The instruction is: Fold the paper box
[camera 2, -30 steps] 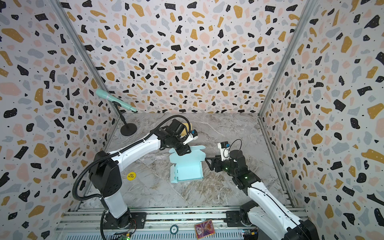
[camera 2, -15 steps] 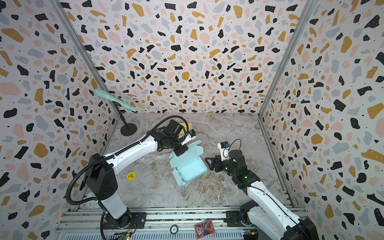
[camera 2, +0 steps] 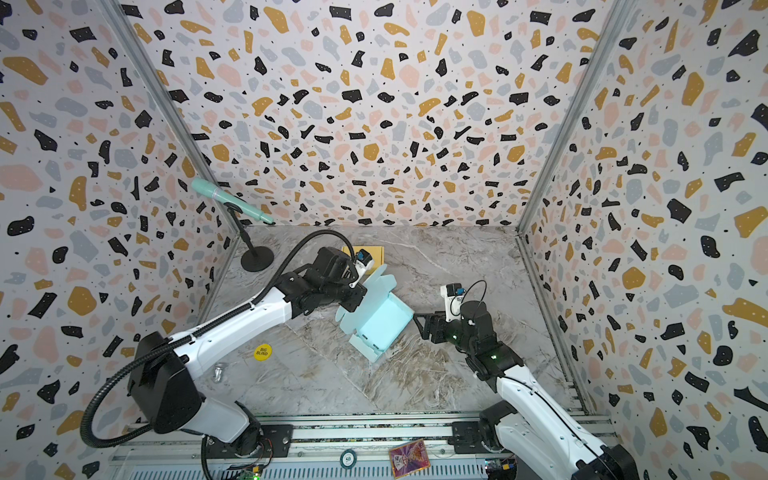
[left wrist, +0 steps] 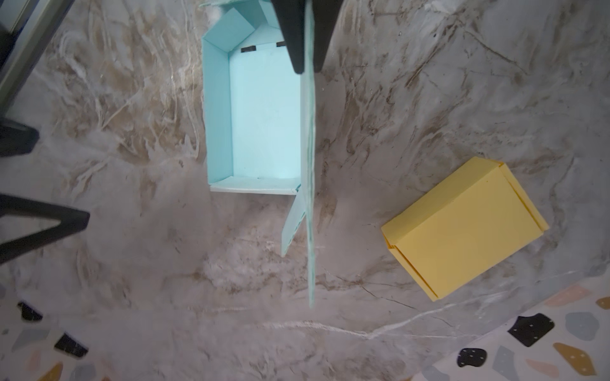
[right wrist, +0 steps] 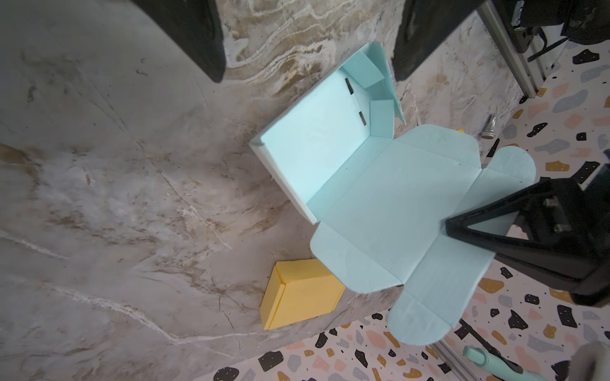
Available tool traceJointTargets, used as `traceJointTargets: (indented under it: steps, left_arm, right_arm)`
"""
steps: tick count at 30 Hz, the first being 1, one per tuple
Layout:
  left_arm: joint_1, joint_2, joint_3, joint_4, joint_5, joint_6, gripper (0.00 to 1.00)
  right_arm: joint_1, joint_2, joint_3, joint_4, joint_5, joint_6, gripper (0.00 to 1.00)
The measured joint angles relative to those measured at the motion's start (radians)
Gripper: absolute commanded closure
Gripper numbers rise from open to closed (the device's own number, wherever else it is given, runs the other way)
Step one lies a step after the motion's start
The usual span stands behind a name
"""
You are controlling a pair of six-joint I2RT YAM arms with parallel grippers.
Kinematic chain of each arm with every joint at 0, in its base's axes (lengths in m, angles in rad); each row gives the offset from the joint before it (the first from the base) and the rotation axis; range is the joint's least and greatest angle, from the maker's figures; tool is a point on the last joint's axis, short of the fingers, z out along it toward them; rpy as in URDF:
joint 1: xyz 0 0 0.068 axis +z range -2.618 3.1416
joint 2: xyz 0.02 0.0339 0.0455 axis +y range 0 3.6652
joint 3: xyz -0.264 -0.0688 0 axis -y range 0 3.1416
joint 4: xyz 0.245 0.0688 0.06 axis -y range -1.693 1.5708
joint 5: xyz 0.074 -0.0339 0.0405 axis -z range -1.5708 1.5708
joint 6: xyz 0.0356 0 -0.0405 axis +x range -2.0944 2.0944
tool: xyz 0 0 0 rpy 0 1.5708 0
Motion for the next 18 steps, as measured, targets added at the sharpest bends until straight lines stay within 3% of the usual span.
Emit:
traceJointTargets:
  steps: [8, 13, 18]
  left_arm:
    - [-0.002, -0.159, -0.316, 0.33, -0.112, -0.391, 1.0]
    - [-0.013, -0.212, -0.404, 0.401, -0.17, -0.502, 1.0]
    - [-0.03, -0.268, -0.449, 0.439, -0.209, -0.562, 0.99]
  right_arm:
    - [-0.011, 0.081, -0.087, 0.117, -0.026, 0.116, 0.16]
    - [-0.002, 0.255, -0.108, 0.236, -0.037, 0.157, 0.17]
    - [0.035, 0.441, -0.014, 0.315, -0.037, 0.145, 0.2]
